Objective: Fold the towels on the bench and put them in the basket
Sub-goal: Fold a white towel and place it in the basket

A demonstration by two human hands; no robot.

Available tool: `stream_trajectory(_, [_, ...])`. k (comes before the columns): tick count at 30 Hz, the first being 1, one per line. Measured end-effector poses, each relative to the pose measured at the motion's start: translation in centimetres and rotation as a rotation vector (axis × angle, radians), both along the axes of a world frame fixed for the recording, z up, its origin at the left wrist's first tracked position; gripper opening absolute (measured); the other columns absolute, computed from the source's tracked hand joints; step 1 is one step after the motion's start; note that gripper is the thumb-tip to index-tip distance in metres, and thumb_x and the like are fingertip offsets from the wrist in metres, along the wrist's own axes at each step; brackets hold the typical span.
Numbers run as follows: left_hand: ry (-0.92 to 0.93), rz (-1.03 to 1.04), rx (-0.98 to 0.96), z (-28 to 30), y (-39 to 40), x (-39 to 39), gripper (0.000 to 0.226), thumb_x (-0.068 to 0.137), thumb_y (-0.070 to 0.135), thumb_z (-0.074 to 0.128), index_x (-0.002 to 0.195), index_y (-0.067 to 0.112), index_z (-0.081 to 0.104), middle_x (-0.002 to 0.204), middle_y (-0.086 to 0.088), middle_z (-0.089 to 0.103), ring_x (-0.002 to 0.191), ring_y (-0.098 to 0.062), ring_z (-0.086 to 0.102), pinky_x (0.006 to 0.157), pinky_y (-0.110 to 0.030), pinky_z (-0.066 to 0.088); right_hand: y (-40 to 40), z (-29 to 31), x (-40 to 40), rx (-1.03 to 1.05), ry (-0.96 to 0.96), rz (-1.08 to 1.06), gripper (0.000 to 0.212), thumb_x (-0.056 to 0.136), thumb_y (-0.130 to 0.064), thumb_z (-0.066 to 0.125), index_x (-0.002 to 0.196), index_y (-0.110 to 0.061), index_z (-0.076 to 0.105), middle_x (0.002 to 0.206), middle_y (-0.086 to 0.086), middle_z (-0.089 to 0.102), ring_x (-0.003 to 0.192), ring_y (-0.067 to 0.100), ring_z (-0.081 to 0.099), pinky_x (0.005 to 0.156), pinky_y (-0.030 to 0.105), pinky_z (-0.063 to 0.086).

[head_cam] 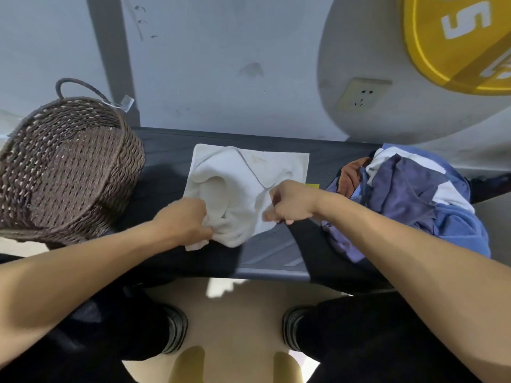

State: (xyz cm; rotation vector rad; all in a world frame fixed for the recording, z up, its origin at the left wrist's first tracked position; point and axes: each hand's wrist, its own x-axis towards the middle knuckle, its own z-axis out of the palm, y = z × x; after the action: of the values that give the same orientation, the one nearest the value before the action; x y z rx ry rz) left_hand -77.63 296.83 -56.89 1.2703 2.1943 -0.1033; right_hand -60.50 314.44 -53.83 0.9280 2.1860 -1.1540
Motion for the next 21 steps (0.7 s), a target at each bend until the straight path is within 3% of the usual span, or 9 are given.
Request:
stream_trajectory(1, [0.001,0.019,0.034,0.4,0.2,-0.7,0.020,0.076,0.037,0.068,0.079,0.021,0.057,0.075,0.003,0.061,0.070,-0.018,0.059,0.059,-0.031,0.046,0.4,0.0,-0.2,0.010,0.064,-0.072,0.023,0.079,-0.024,0.074,0.069,-0.011,0.057,0.059,0.002,0.063,0.053,0.017,0.054,0.050,0.017,0.042])
stream_trajectory(4, [0.055,0.072,0.112,1.6,0.6,-2.9,0.013,0.078,0.035,0.065,0.077,0.025,0.058,0.075,0.005,0.062,0.071,-0.017,0.060,0.063,-0.032,0.049,0.9,-0.8,-0.7,0.033,0.234,-0.306,0.031,0.084,-0.030,0.073,0.086,-0.001,0.061,0.082,0.011,0.068,0.073,0.027,0.062,0.076,0.037,0.055])
stream_trajectory(6, [0.071,0.090,0.086,2.1,0.7,-4.2,0.012,0.080,0.037,0.063,0.077,0.026,0.059,0.075,0.006,0.063,0.072,-0.016,0.060,0.064,-0.032,0.047,0.4,-1.6,-0.5,-0.001,0.261,-0.319,0.037,0.083,-0.034,0.076,0.096,-0.003,0.061,0.094,0.011,0.072,0.085,0.029,0.067,0.086,0.044,0.055])
stream_trajectory(9, [0.034,0.110,0.030,2.1,0.4,-4.8,0.010,0.081,0.034,0.067,0.082,0.025,0.065,0.078,0.006,0.066,0.073,-0.014,0.062,0.065,-0.030,0.049,-1.1,-2.7,0.4,0.033,0.119,-0.084,0.038,0.080,-0.035,0.079,0.100,-0.007,0.065,0.094,0.007,0.073,0.088,0.025,0.068,0.082,0.035,0.054])
stream_trajectory(14, [-0.093,0.179,0.111,2.3,0.1,-4.4,0.017,0.074,0.033,0.079,0.085,0.025,0.068,0.079,0.010,0.067,0.073,-0.007,0.063,0.066,-0.027,0.052,-1.0,-2.0,0.5,0.081,0.104,0.022,0.021,0.081,-0.021,0.075,0.078,-0.004,0.063,0.071,0.006,0.070,0.058,0.012,0.058,0.056,0.022,0.044])
stream_trajectory(19, [-0.237,0.218,0.089,2.6,-0.1,-3.5,0.021,0.071,0.033,0.083,0.084,0.027,0.068,0.080,0.009,0.070,0.073,-0.007,0.066,0.068,-0.027,0.055,1.4,0.6,1.7,-0.060,-0.042,0.113,0.012,0.078,-0.019,0.072,0.078,-0.008,0.068,0.068,0.003,0.072,0.063,0.016,0.064,0.070,0.032,0.057])
stream_trajectory(21, [-0.290,0.198,0.036,2.4,-0.2,-2.8,0.021,0.071,0.031,0.082,0.086,0.027,0.068,0.081,0.009,0.070,0.075,-0.007,0.066,0.067,-0.025,0.052,2.0,0.6,2.7,-0.076,-0.148,0.172,0.012,0.076,-0.022,0.074,0.074,-0.012,0.068,0.069,0.001,0.073,0.065,0.015,0.066,0.069,0.031,0.058])
